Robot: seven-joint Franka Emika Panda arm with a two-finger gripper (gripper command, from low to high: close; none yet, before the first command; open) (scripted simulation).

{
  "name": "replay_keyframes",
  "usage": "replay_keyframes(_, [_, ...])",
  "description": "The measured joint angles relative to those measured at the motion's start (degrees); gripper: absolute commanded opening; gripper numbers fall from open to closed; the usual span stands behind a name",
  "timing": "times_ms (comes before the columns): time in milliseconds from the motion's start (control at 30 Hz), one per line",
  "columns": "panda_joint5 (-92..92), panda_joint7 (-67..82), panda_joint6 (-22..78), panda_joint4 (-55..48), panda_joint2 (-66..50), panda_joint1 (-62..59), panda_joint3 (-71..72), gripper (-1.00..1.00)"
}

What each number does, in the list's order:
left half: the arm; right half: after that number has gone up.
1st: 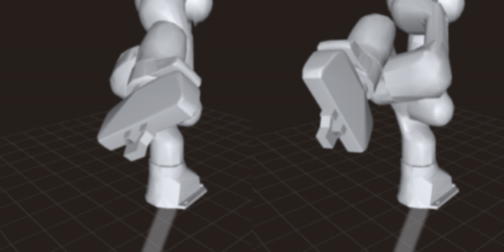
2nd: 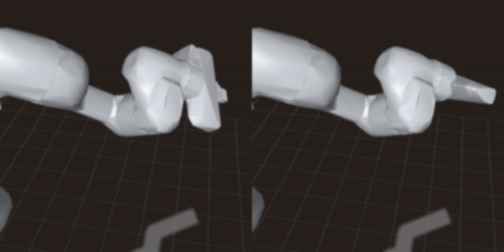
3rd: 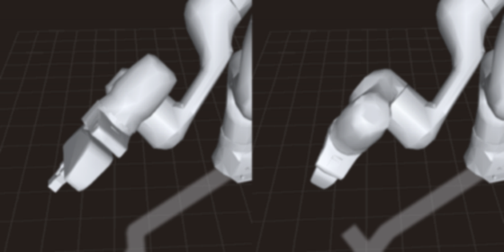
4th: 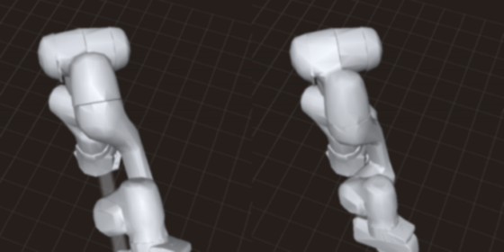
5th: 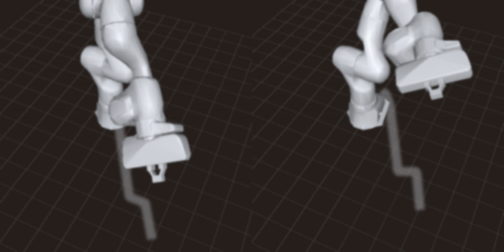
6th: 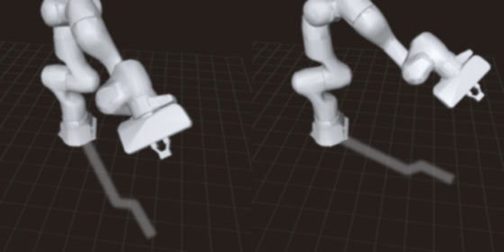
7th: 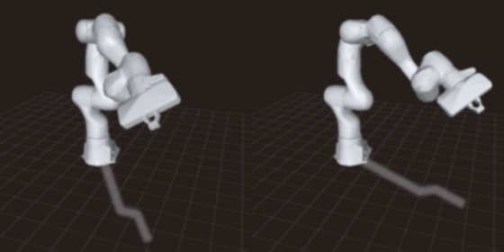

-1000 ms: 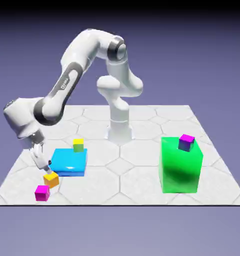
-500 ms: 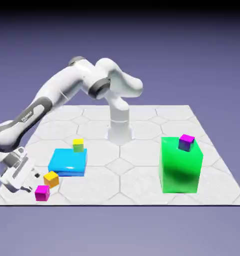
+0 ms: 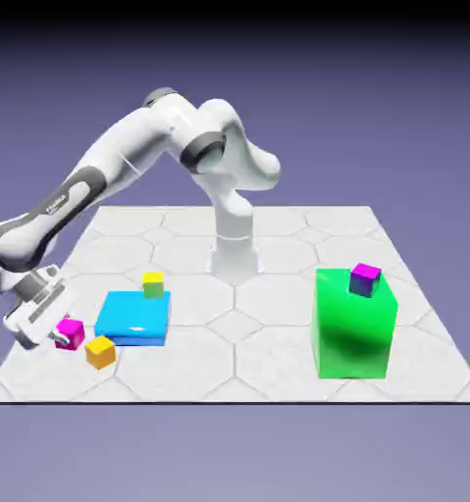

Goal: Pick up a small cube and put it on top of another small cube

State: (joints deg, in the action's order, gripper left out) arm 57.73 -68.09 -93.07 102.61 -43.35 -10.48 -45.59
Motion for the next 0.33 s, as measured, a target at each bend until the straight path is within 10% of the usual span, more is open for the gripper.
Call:
replay_keyframes(233, [5.51,2.73,-6.50,10.42,1.07,3.82,0.39,-1.00])
replay_keyframes(267, [5.97,2.97,-6.94,10.64,0.72,3.91,0.73,1.00])
replay_keyframes(333, [5.83,2.94,-6.92,10.63,0.72,3.91,0.73,1.00])
